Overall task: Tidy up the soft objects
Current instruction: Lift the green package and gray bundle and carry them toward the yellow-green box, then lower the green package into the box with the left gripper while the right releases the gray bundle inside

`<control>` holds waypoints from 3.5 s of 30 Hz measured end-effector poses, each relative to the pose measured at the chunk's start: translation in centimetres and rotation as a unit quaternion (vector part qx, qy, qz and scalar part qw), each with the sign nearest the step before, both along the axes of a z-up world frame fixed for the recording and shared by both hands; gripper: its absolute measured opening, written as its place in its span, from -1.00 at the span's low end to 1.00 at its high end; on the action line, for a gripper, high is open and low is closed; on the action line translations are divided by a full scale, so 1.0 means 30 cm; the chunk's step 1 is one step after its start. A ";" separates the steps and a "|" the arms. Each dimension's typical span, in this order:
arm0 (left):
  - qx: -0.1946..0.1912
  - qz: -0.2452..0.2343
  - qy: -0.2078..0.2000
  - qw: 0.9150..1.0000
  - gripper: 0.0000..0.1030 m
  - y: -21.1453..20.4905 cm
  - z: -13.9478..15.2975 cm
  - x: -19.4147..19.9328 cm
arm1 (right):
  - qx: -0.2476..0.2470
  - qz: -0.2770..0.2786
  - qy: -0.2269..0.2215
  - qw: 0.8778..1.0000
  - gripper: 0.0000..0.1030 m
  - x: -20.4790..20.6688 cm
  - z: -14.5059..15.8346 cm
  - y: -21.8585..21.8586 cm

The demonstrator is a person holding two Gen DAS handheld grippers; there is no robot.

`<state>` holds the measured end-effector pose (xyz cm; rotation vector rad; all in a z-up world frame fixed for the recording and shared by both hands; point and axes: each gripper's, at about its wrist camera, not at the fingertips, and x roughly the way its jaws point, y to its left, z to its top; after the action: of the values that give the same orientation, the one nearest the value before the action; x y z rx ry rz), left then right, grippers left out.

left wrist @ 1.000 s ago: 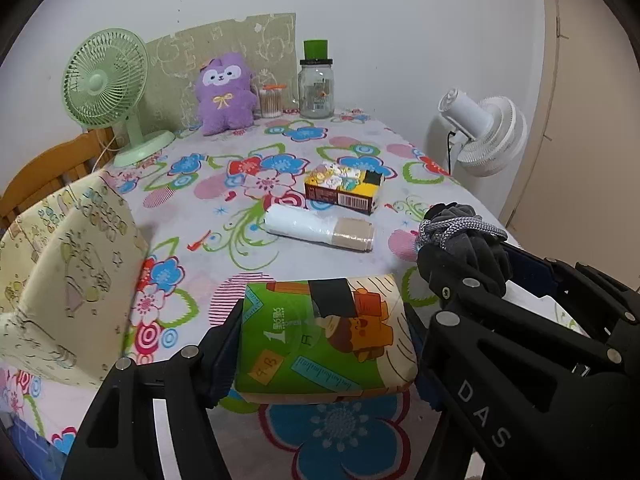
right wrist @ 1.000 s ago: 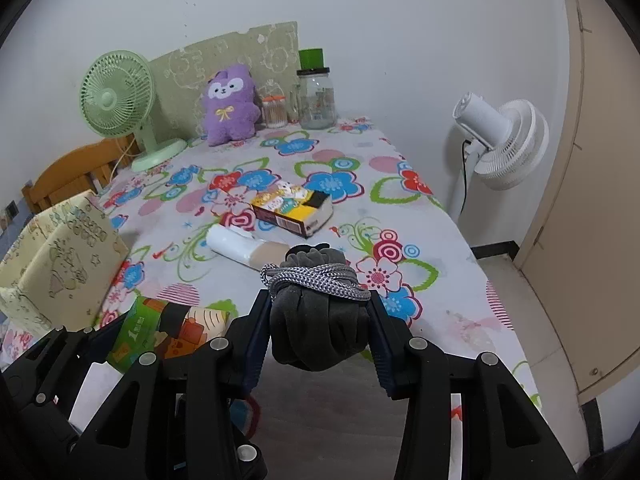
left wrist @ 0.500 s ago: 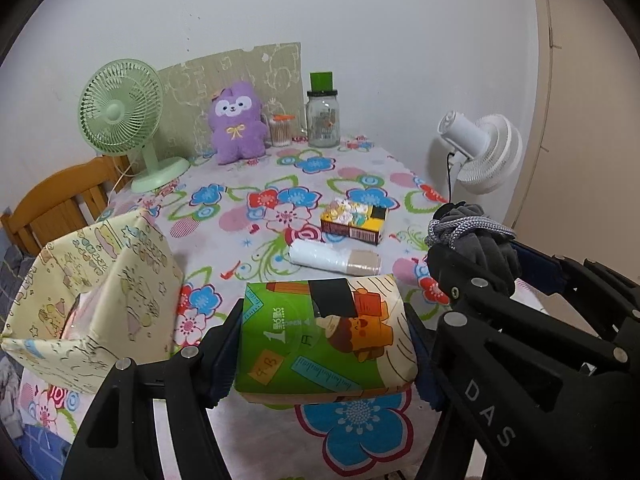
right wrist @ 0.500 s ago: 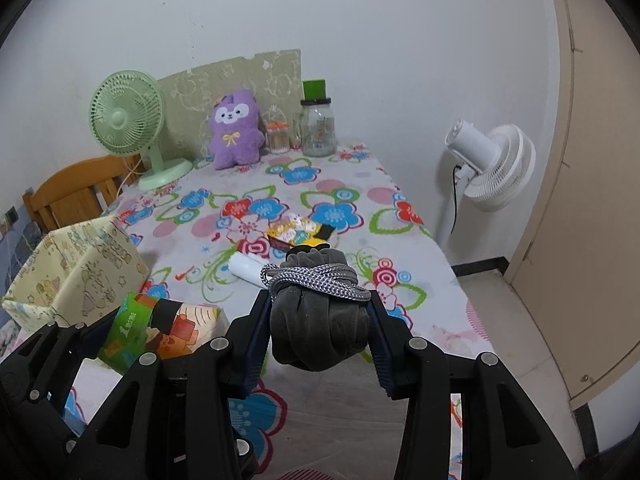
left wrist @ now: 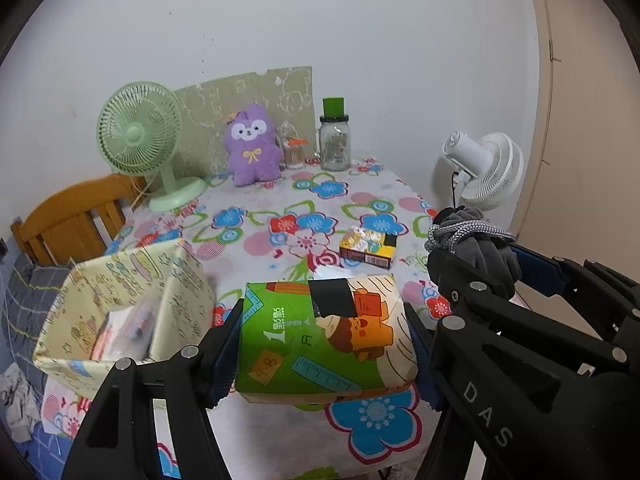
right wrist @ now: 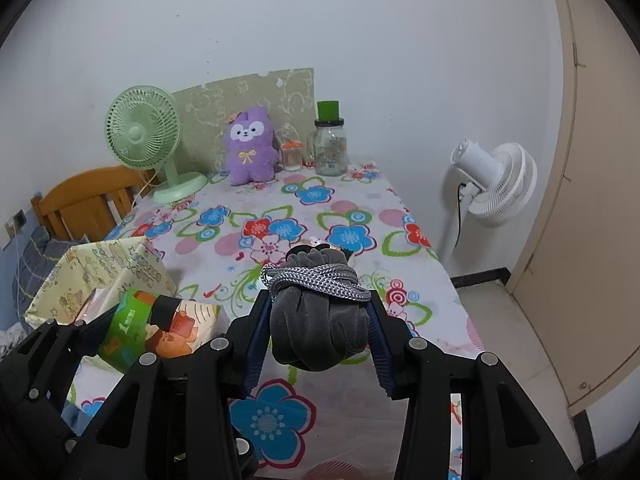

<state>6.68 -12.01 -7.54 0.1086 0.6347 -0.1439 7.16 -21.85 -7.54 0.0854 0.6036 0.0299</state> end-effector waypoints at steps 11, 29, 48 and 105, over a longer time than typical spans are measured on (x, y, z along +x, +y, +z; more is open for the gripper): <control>-0.007 -0.001 -0.012 1.000 0.42 0.037 0.069 -0.024 | -0.009 0.002 -0.014 1.000 -0.06 -0.025 0.081 0.037; -0.002 0.008 -0.031 0.999 0.42 0.140 0.127 -0.007 | -0.014 0.020 -0.023 0.999 -0.06 -0.006 0.151 0.139; 0.004 0.048 -0.020 0.999 0.42 0.336 0.097 0.076 | -0.006 0.075 -0.006 0.997 -0.06 0.102 0.127 0.348; -0.006 0.138 0.047 0.989 0.96 0.772 -0.107 0.214 | -0.033 0.246 0.041 0.968 0.58 0.349 -0.040 0.848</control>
<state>13.11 11.16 -10.75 0.0024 0.7357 0.1149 17.64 3.59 -8.73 -0.1312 0.6959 0.4892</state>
